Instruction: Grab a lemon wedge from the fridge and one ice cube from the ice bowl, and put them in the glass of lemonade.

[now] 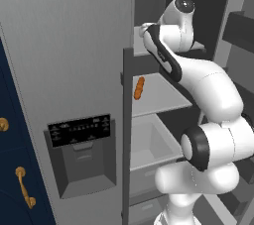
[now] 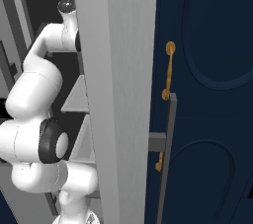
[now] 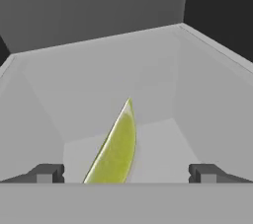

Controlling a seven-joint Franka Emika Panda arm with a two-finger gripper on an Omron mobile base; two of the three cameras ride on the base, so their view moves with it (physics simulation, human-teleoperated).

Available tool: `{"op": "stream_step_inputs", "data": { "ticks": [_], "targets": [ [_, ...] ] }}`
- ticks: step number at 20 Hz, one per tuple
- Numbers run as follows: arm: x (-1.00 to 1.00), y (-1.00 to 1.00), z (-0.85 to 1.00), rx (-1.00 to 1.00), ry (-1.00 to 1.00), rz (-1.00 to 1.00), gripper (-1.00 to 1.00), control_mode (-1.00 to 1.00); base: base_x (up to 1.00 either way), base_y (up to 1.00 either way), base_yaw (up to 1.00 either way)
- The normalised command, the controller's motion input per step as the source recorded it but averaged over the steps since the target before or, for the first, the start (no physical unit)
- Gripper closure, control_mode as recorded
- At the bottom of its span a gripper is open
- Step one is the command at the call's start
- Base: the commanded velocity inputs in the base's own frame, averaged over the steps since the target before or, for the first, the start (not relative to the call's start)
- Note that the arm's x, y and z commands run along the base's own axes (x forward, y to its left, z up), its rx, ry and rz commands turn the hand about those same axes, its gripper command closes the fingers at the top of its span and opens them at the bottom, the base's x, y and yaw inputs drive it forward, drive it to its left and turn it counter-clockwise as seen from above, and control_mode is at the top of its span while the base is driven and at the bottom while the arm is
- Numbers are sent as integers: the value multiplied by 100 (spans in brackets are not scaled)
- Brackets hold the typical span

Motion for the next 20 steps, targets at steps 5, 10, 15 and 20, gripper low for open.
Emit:
{"op": "stream_step_inputs", "data": {
  "ticks": [5,10,15,20],
  "targets": [
    [73,0,0,0,9,0,-100,-100,0,0,0],
    [50,1,-5,0,13,-1,-100,-100,0,0,0],
    [-13,2,0,-4,-5,-1,-100,-100,0,0,0],
    [-27,0,1,-6,-18,-1,-100,-100,0,0,0]
  ]
}}
